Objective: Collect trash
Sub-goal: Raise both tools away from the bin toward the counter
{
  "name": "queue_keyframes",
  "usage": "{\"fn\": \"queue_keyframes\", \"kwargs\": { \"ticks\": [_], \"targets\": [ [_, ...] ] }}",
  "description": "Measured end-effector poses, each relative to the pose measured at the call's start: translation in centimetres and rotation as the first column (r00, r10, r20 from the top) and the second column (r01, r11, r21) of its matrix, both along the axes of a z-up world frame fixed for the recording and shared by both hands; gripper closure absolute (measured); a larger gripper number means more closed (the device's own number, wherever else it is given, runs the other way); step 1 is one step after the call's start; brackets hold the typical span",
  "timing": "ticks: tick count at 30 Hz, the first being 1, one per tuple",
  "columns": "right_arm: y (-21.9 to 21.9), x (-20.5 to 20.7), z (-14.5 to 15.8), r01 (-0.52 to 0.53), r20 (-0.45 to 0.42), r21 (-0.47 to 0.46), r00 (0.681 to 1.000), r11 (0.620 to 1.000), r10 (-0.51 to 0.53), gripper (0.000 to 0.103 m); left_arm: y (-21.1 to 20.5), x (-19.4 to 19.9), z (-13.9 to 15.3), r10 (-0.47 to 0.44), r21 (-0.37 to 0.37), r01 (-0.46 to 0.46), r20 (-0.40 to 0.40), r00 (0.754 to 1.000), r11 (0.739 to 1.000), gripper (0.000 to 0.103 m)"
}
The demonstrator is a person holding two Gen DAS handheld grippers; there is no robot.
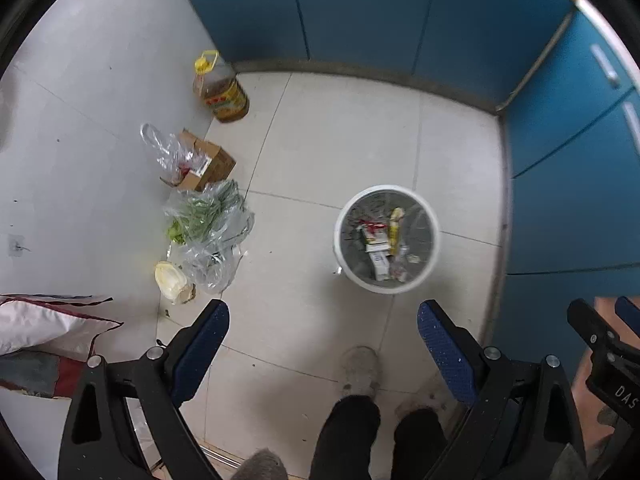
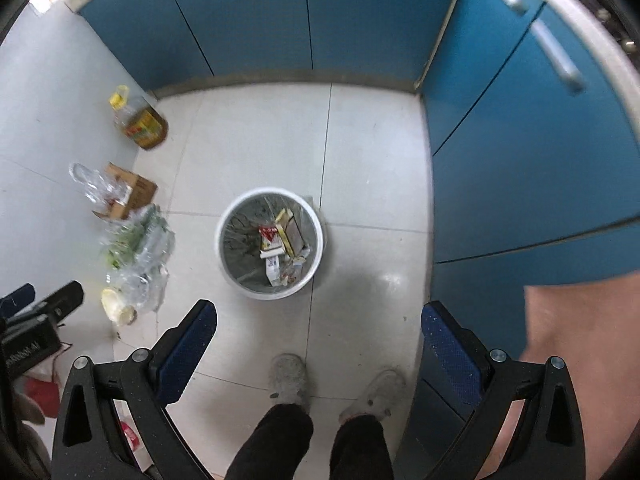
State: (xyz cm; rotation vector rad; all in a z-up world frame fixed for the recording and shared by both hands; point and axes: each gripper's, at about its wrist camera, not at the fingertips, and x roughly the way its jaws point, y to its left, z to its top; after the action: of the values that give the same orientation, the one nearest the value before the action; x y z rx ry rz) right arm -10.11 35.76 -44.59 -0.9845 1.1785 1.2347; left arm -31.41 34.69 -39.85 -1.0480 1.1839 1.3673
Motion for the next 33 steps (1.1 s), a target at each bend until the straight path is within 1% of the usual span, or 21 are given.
{"fn": "queue_keyframes", "kwargs": {
  "ticks": [2,3,6,8,9,11,14,15,17,20,24,25,26,27,28,29,30,32,33],
  "targets": [
    [-1.3,0.5,3.9,0.009,-0.007,0.029,1.000,1.000,-0.009,0.000,-1.2,0.1,2.9,-0.002,0.020,0.002,0.012,1.000,1.000,0.007],
    [-1.8,0.6,5.3,0.012,-0.006,0.038,1.000,0.999,-0.012,0.000,-1.9,0.2,4.7,-0.005,0.028,0.004,0.025,1.000,1.000,0.007],
    [-4.1,1.2,10.9,0.020,-0.016,0.076,1.000,0.997,-0.018,0.000,-3.6,0.8,8.7,-0.020,0.056,0.018,0.035,0.999,0.998,0.007],
    [-5.5,1.6,14.0,0.016,-0.025,0.097,1.000,0.995,-0.014,0.000,-4.7,1.2,11.0,-0.035,0.077,0.032,0.032,0.999,0.996,0.007],
    [-6.0,1.6,14.8,0.013,-0.025,0.106,1.000,0.994,-0.010,0.000,-5.4,1.6,12.4,-0.044,0.088,0.041,0.035,0.998,0.995,0.007],
    [-7.5,1.8,17.8,0.004,-0.031,0.132,1.000,0.991,0.000,0.000,-6.3,2.1,14.4,-0.053,0.104,0.048,0.040,0.998,0.993,0.007],
    [-9.3,2.3,20.8,0.004,-0.042,0.158,0.999,0.987,0.003,0.000,-7.5,2.7,17.0,-0.060,0.130,0.054,0.042,0.997,0.990,0.007],
    [-9.7,2.5,21.3,0.008,-0.049,0.164,0.999,0.986,0.000,0.000,-7.8,3.0,17.6,-0.060,0.135,0.054,0.043,0.997,0.989,0.007],
    [-10.8,3.7,22.9,0.029,-0.076,0.181,0.997,0.983,-0.015,0.000,-8.3,3.4,18.9,-0.059,0.150,0.052,0.046,0.997,0.987,0.007],
    [-11.7,5.7,24.3,0.075,-0.115,0.199,0.992,0.977,-0.053,0.000,-8.7,5.0,20.7,-0.077,0.177,0.067,0.047,0.996,0.982,0.007],
    [-13.3,10.8,26.5,0.188,-0.177,0.226,0.973,0.956,-0.150,0.000,-8.6,9.9,23.0,-0.157,0.222,0.141,0.059,0.986,0.965,0.007],
    [-14.1,13.0,27.2,0.230,-0.190,0.236,0.964,0.944,-0.187,0.000,-8.6,11.5,23.3,-0.184,0.226,0.165,0.067,0.981,0.960,0.007],
    [-14.7,14.1,27.5,0.253,-0.190,0.241,0.959,0.937,-0.210,0.000,-8.6,13.7,23.6,-0.220,0.226,0.198,0.078,0.972,0.954,0.007],
    [-15.8,16.6,28.0,0.299,-0.186,0.250,0.948,0.921,-0.257,0.000,-8.7,15.3,23.8,-0.250,0.227,0.225,0.087,0.964,0.948,0.007],
    [-16.6,18.2,28.3,0.330,-0.186,0.253,0.939,0.910,-0.289,0.000,-9.0,17.6,23.9,-0.288,0.226,0.261,0.094,0.953,0.938,0.007],
    [-18.1,21.2,28.6,0.387,-0.182,0.251,0.919,0.887,-0.349,0.000,-9.3,20.5,23.8,-0.333,0.219,0.305,0.102,0.937,0.927,0.007],
    [-19.4,23.6,28.6,0.427,-0.176,0.245,0.902,0.870,-0.394,0.000,-9.6,22.4,23.7,-0.362,0.211,0.334,0.112,0.925,0.919,0.007],
    [-21.8,28.2,28.3,0.506,-0.179,0.236,0.862,0.830,-0.475,0.000,-10.6,28.2,22.5,-0.437,0.171,0.412,0.144,0.888,0.895,0.007],
    [-23.3,31.1,27.9,0.554,-0.174,0.227,0.832,0.801,-0.527,0.000,-11.1,30.8,22.0,-0.462,0.147,0.442,0.165,0.871,0.885,0.007]
  ]
}}
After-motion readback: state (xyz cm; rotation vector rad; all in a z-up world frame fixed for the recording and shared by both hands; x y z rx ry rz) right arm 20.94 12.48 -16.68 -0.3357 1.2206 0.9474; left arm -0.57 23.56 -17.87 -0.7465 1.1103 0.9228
